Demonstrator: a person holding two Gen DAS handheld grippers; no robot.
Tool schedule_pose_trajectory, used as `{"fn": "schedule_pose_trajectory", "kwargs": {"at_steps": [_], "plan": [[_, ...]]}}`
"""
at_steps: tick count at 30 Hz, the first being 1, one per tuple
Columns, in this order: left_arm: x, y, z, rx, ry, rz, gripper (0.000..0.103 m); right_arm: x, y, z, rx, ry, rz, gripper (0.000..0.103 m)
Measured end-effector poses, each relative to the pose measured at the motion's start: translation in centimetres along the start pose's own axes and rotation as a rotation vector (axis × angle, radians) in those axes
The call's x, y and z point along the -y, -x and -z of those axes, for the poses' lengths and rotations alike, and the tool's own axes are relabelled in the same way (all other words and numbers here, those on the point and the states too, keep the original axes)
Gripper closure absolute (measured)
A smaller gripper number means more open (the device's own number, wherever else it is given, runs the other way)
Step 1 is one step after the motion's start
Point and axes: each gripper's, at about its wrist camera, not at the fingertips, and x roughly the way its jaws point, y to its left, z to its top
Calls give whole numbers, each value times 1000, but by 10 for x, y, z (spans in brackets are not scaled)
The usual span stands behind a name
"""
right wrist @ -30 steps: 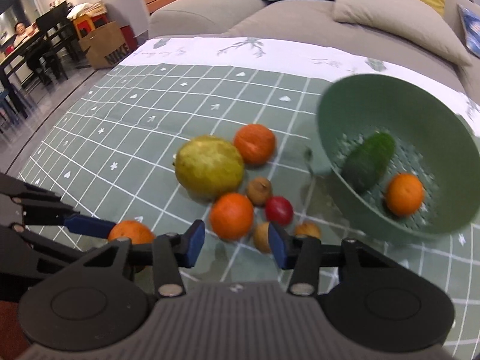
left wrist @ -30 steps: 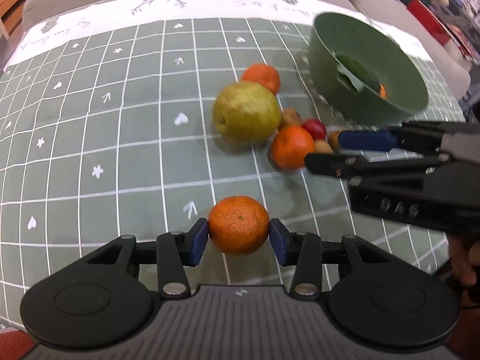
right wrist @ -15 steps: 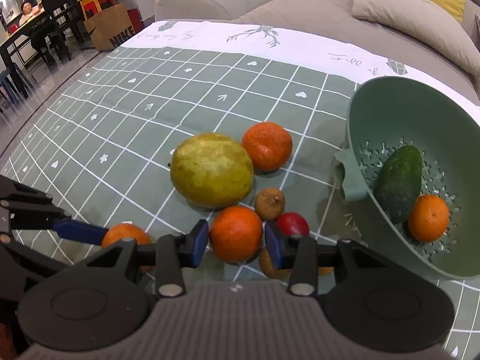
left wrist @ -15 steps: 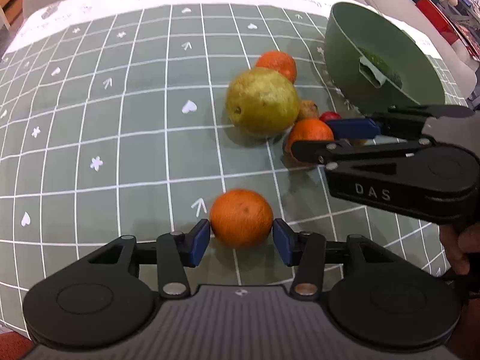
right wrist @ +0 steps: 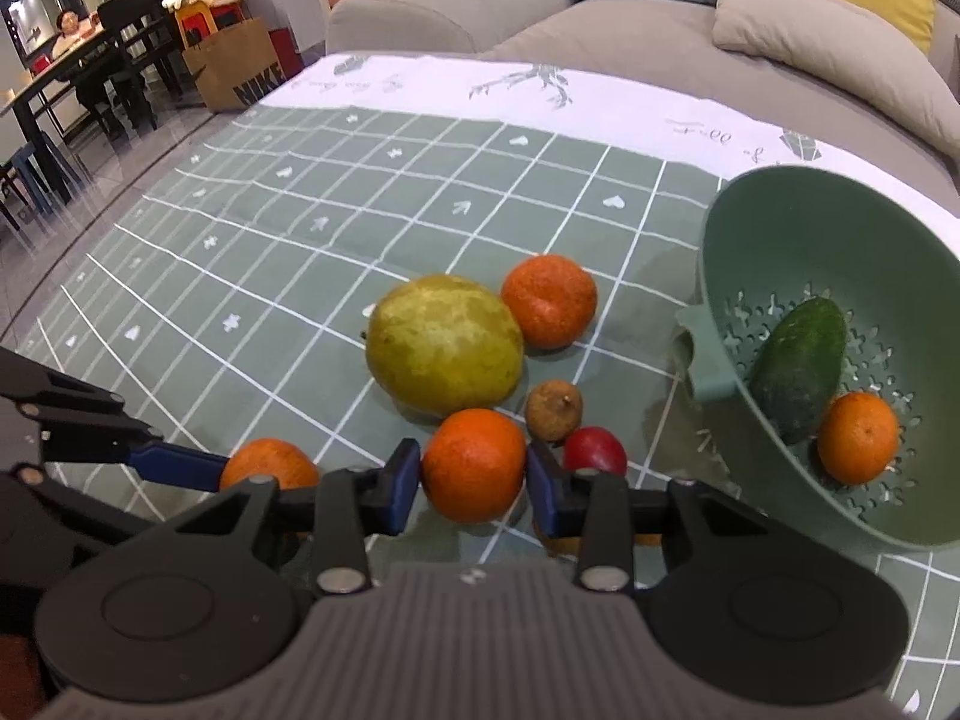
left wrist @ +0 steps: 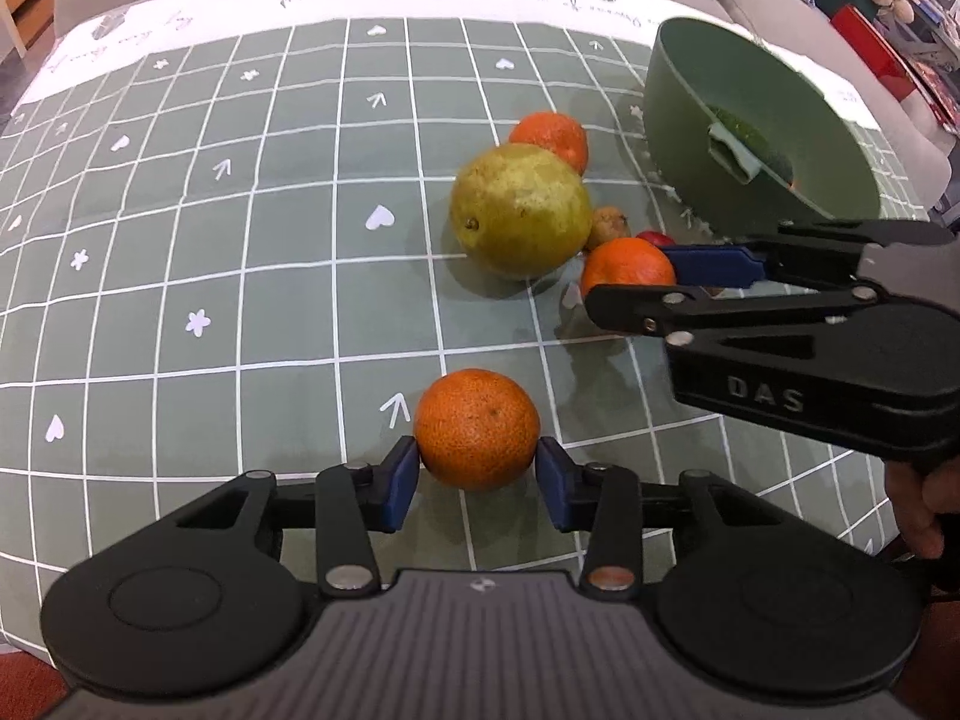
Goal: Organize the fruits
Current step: 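Grasp the orange beside the pear with the right tool, then carry the orange with the right tool while the left tool carries its orange to the colander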
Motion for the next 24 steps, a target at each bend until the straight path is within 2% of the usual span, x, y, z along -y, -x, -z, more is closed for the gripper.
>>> {"fn": "schedule_pose_trajectory", "kwargs": {"at_steps": [11,18,24], "plan": [[28,49,-11,112,-33,61,56,25,70,16,69,-89,-26,68],[63,67,-43,147,-95,146,56,58,113,26,119,-131,16,68],[96,66,-80,159,-142,204,56,89,133,19,144,-131,77,68]]}}
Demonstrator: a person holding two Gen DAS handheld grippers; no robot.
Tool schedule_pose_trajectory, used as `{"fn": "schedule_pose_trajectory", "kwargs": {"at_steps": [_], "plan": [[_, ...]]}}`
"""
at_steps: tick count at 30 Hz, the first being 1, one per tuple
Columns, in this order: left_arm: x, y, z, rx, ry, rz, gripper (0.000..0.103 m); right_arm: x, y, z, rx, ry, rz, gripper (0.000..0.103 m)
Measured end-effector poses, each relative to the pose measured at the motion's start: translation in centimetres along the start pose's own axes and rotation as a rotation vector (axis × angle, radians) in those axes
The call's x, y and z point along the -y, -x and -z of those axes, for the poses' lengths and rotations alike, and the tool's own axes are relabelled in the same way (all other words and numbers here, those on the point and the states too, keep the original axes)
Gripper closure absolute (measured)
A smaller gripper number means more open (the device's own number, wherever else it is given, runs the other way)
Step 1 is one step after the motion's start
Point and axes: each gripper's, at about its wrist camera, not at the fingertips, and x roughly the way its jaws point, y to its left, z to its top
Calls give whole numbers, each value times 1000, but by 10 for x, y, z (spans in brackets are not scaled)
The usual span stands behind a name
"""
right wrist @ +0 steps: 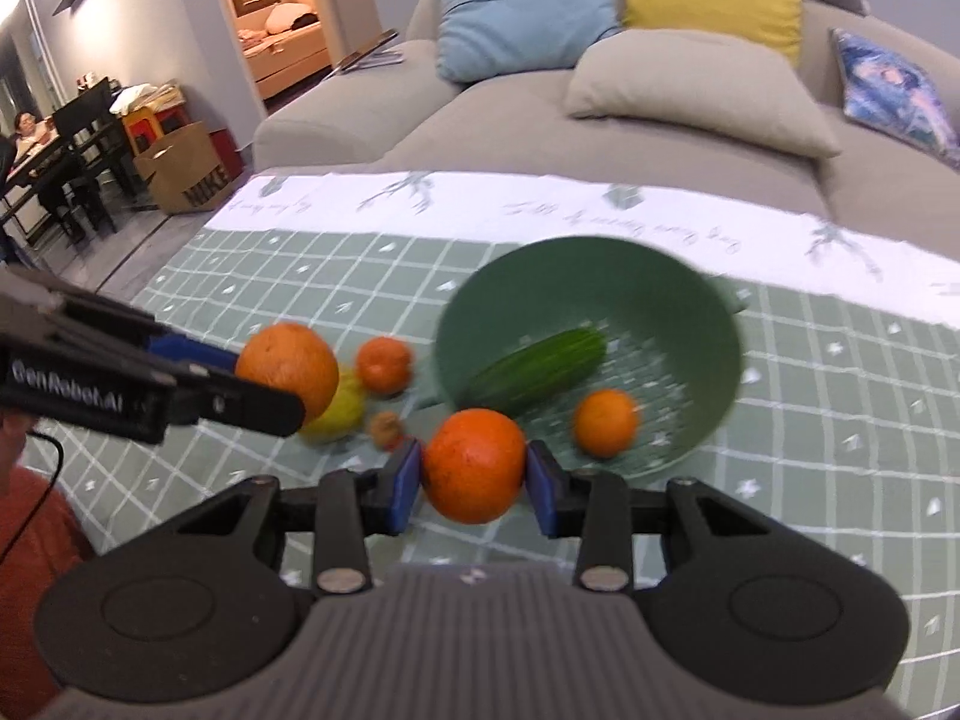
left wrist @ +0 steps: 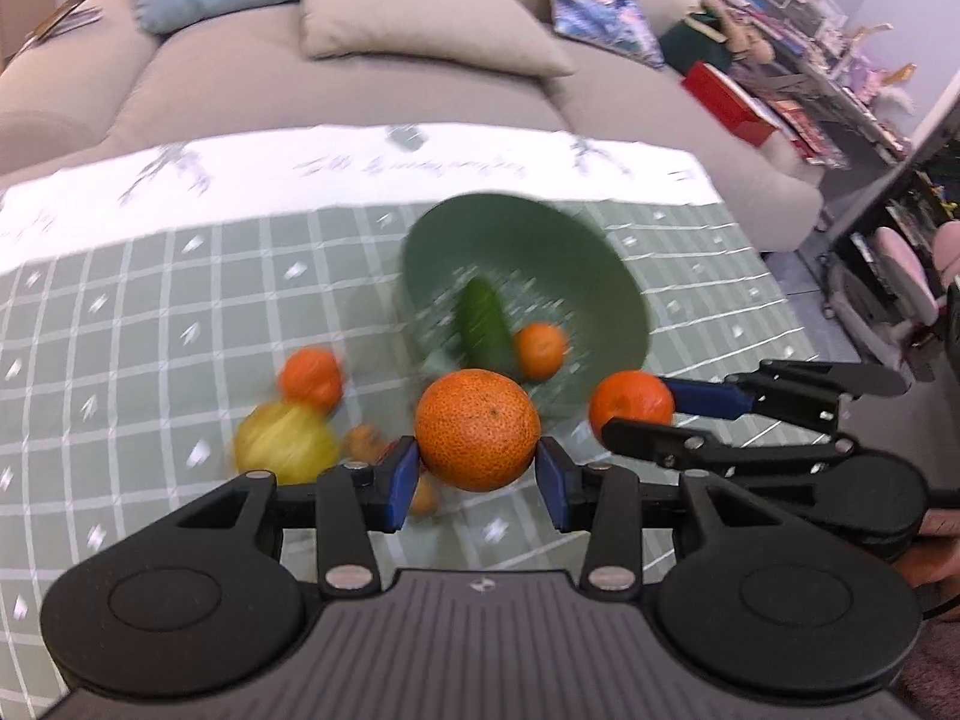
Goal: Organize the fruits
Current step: 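Carry the orange with the right tool while the left tool carries its orange to the colander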
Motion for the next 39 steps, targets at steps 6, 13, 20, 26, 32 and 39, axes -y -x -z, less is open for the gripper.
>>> {"fn": "schedule_pose_trajectory", "kwargs": {"at_steps": [6,13,20,26,32,39], "plan": [[19,-33,-39,-17,-38,-9,56,24,-8,-19,7,29,53,68],[9,-78,-75,-73,0,-51,56,49,-45,-41,-19,59,99,68],[-1,-124,-93,-145,18,-101,56,68,-94,-52,-82,84,114,68],[-8,-145,-100,-173,43,-114,56,80,-125,-56,-125,83,111,68],[-10,-155,-101,-185,45,-119,55,81,-142,-55,-150,88,114,68],[-11,-160,-101,-181,46,-126,55,75,-150,-55,-157,147,126,68]]}}
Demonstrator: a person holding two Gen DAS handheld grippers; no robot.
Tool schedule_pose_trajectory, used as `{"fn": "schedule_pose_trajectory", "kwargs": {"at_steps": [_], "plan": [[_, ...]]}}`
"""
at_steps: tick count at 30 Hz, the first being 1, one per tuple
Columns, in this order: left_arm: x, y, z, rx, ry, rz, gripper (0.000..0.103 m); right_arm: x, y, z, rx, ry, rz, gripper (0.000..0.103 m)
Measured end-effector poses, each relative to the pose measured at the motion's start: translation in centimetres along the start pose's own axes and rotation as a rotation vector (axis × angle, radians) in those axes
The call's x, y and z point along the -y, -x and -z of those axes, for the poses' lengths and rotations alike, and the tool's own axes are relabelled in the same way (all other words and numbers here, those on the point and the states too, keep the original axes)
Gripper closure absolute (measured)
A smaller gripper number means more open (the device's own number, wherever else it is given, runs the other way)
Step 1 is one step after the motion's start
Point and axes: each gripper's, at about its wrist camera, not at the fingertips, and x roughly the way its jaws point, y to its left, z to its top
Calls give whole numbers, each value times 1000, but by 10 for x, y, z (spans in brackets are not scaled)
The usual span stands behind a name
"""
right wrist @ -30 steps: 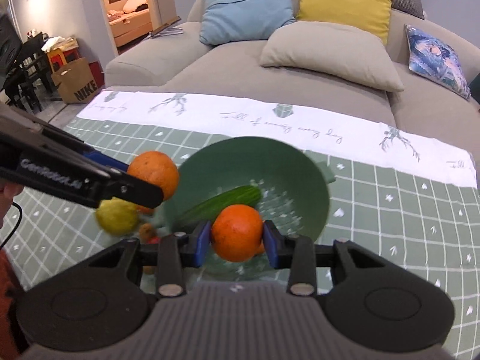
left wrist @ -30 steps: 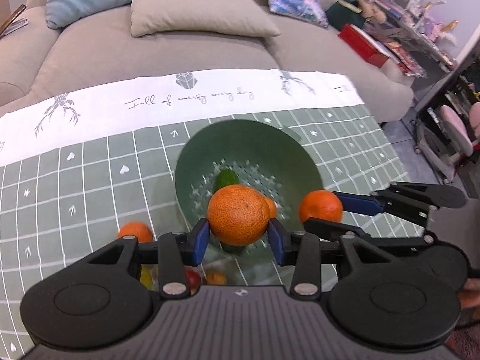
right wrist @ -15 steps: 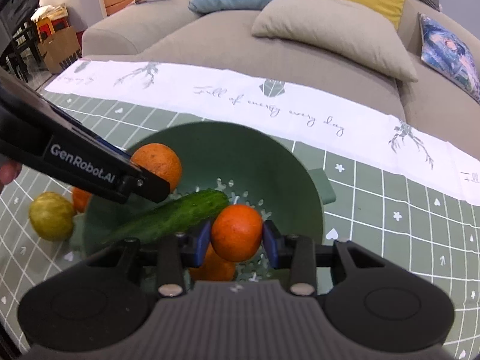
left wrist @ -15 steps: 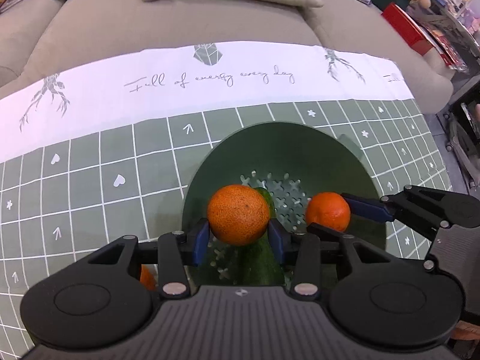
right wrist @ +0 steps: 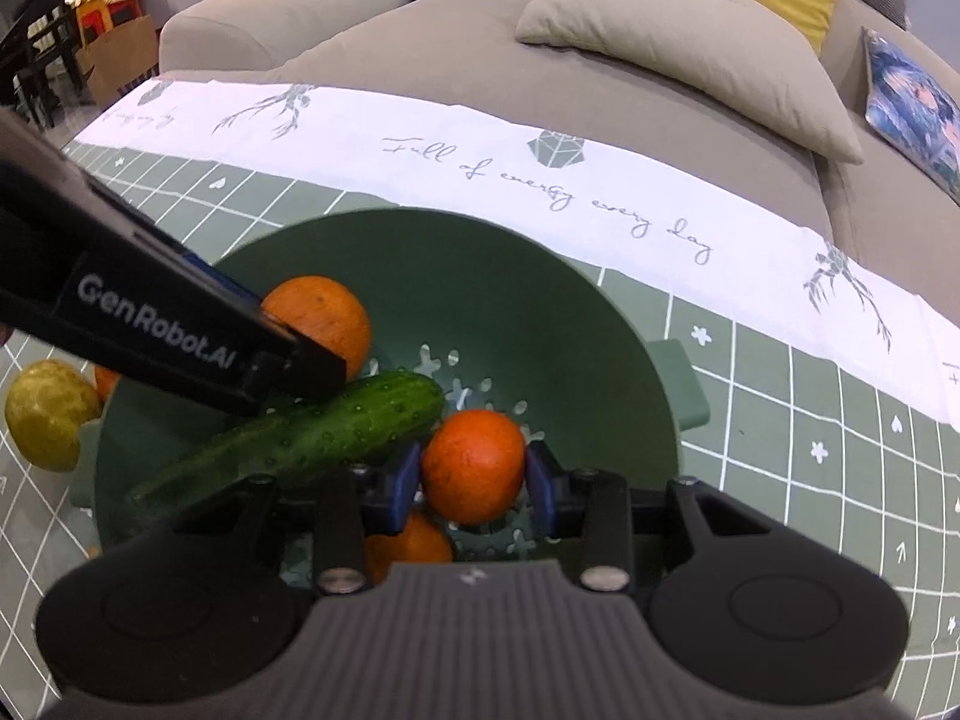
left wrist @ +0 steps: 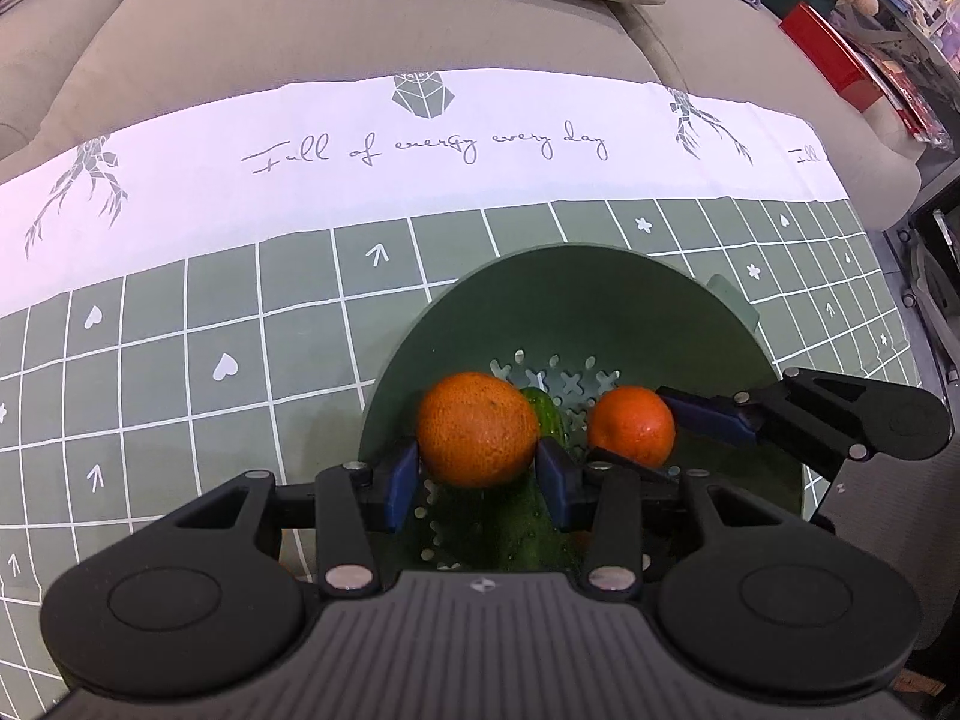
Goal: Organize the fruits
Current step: 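Carry the orange with the right tool while the left tool carries its orange to the colander, then open the right tool over the colander while the left tool releases its orange, then grasp the pear with the left tool while the right tool grasps a small brown kiwi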
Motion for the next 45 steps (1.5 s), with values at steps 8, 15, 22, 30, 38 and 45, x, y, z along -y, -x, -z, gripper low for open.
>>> {"fn": "schedule_pose_trajectory", "kwargs": {"at_steps": [8,15,22,30,38,45], "plan": [[-1,3,0,3,-13,-5,49,-5,0,-2,-11,13,10,57],[-1,34,5,69,-20,10,45,-5,27,-5,29,-8,13,56],[3,91,25,182,-54,17,45,-7,75,-3,101,-121,-18,54],[1,148,65,309,-65,3,45,-30,132,20,204,-224,-57,53],[-10,163,117,345,-87,-51,45,-56,153,61,235,-320,-65,53],[-35,147,161,300,-50,-55,45,-77,145,94,203,-362,-67,53]]}}
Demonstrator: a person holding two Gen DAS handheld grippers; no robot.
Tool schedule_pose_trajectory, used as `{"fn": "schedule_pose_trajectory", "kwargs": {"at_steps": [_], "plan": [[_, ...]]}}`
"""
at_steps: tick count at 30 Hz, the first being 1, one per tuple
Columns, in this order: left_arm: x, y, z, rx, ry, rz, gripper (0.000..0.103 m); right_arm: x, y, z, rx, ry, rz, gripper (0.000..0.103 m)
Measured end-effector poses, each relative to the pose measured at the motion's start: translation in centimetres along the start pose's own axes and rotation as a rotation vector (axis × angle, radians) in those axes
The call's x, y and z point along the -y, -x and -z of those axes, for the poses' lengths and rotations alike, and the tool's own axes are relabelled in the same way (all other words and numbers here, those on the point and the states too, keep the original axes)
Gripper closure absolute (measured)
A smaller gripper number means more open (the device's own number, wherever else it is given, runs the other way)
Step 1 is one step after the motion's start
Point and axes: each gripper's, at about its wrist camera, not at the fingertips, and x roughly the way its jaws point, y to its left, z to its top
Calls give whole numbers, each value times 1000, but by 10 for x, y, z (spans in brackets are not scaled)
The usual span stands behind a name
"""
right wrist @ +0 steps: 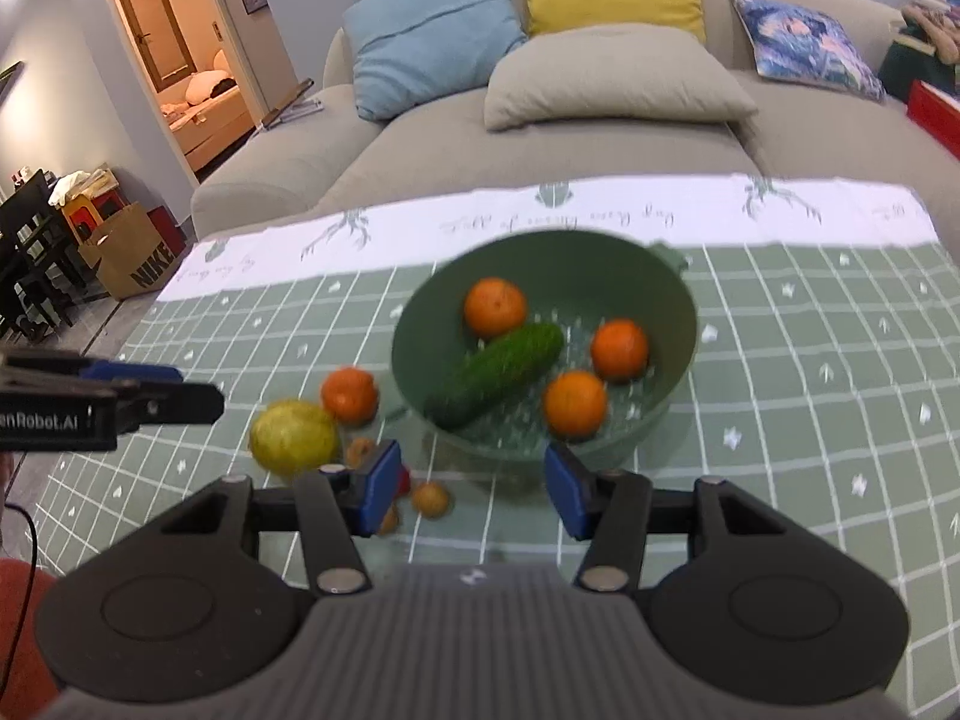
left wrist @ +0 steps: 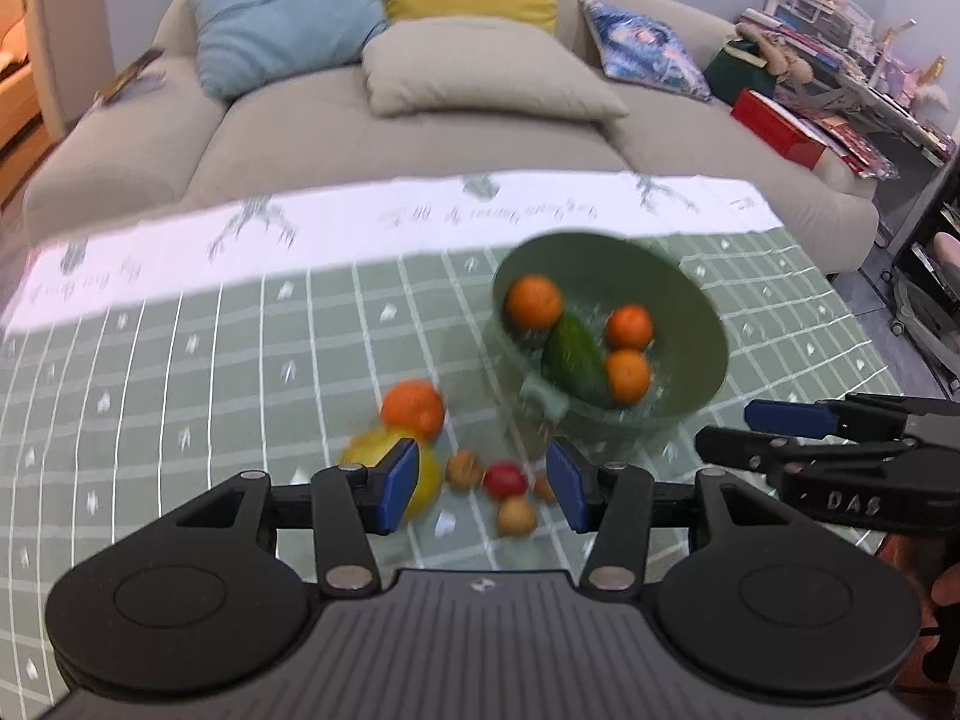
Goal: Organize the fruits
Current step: 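Grasp the pear with the left tool while the right tool grasps a small brown kiwi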
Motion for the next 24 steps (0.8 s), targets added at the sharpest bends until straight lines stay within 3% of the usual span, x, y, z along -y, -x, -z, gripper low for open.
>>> {"fn": "schedule_pose_trajectory", "kwargs": {"at_steps": [8,15,19,24], "plan": [[-22,-22,33,-49,49,-51,45,-12,-30,24,-88,-10,-20,56],[-40,-35,33,-22,71,-83,22,-20,-54,23,-134,11,-44,60],[-49,-50,30,-30,74,-85,22,-22,-70,17,-145,11,-45,61],[-58,-67,27,-23,113,-52,22,-19,-90,14,-172,11,-37,72]]}}
